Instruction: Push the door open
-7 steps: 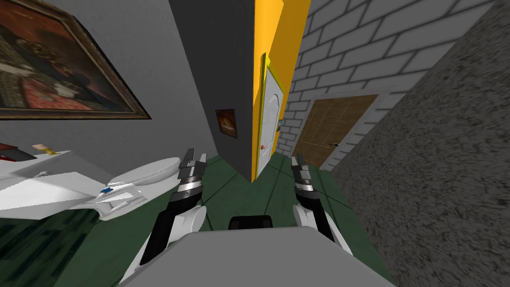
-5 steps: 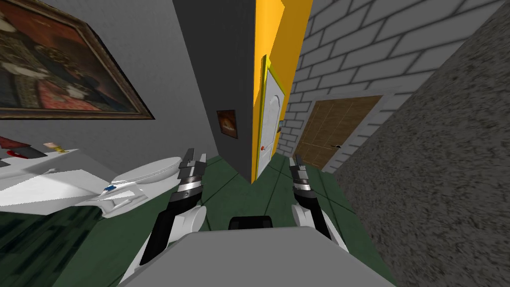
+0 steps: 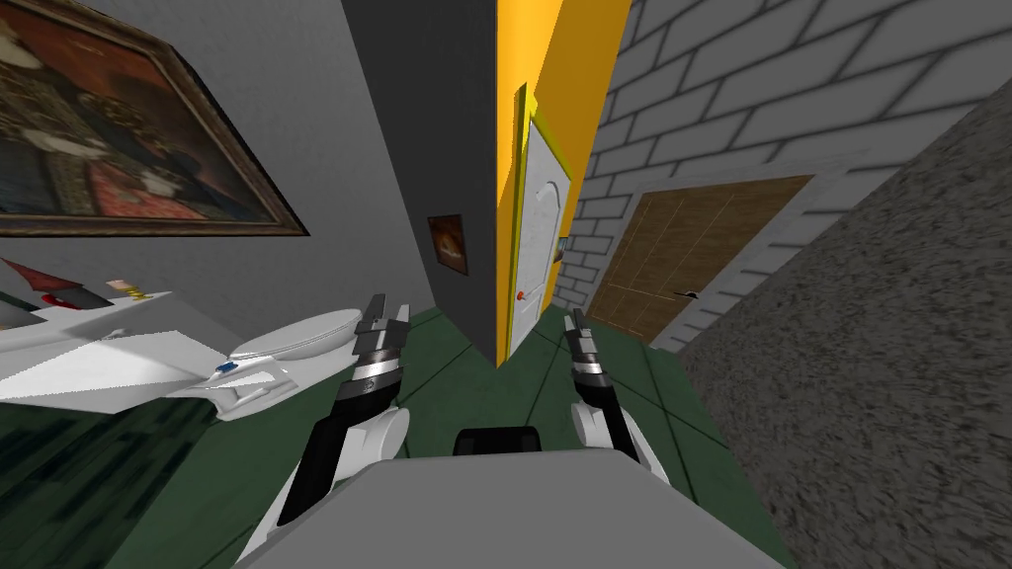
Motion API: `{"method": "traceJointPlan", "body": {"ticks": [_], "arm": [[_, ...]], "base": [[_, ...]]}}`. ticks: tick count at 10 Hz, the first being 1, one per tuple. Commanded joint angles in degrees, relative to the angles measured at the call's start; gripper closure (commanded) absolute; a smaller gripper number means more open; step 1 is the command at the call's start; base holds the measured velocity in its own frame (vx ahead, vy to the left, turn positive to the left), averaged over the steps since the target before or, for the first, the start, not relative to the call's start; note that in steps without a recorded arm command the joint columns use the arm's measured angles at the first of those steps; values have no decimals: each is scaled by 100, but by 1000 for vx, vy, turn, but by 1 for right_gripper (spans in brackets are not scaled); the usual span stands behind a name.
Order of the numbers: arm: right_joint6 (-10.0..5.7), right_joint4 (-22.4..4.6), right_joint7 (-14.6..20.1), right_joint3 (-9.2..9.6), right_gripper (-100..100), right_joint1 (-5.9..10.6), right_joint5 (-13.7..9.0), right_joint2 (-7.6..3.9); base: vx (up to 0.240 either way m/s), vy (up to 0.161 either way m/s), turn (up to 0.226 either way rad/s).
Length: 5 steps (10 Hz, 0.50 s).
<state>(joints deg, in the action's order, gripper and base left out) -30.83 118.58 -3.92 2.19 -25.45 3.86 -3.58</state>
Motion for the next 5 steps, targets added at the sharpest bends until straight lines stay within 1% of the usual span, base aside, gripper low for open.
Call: {"method": "traceJointPlan", "body": {"ticks": [1,3,5], "arm": [[6,-237,34,71,-100,110,-7,-44],[3,-444,54,132,-100,204,-8,-67],[-1,-666,75,198,-100,305,-9,-89]], "base": [[76,-141,124],[102,-116,88],[83,-91,76]]}}
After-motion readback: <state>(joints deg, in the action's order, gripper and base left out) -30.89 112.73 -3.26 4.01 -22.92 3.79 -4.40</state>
